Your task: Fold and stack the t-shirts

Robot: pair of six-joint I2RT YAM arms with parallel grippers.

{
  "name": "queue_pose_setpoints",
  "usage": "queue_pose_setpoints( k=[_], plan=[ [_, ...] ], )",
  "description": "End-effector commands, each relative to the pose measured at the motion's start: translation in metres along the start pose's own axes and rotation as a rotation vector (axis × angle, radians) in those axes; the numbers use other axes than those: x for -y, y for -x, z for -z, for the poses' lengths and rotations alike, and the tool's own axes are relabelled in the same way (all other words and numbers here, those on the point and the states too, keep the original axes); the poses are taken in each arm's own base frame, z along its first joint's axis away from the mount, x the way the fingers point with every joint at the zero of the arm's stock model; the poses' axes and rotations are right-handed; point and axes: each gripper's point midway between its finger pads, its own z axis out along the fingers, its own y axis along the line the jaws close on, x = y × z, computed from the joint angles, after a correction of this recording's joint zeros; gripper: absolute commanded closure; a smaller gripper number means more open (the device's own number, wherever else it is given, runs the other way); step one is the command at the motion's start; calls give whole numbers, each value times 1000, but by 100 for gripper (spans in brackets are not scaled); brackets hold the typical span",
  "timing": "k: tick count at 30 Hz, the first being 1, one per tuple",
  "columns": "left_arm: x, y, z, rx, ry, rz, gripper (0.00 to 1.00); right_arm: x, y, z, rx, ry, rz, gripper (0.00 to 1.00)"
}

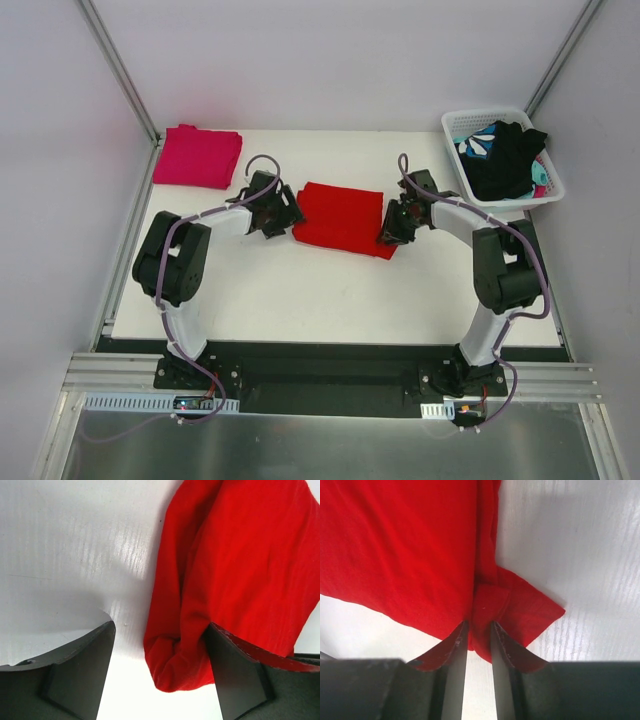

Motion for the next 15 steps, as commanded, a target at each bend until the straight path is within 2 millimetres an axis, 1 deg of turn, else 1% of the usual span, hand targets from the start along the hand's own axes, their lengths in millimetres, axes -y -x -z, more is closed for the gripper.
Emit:
queue_pose_setpoints(
  k=[1,4,7,8,9,15],
  plan=[
    [11,-8,9,-1,-44,27,29,-12,3,-1,8,34,6,75],
    [10,-14,13,1,-39,38,31,-14,-1,-2,2,36,7,78],
    [14,-26,22,-4,-47,36,32,-15,-4,1,1,38,10,81],
    [8,-32,23,-7,-30,36,32,-14,-7,0,-4,34,9,83],
    [11,-37,25,-7,-33,32,32,-15,-7,4,5,38,14,84],
    [13,-47,39,-3,-47,44,33,-14,-16,8,3,34,20,87]
  ],
)
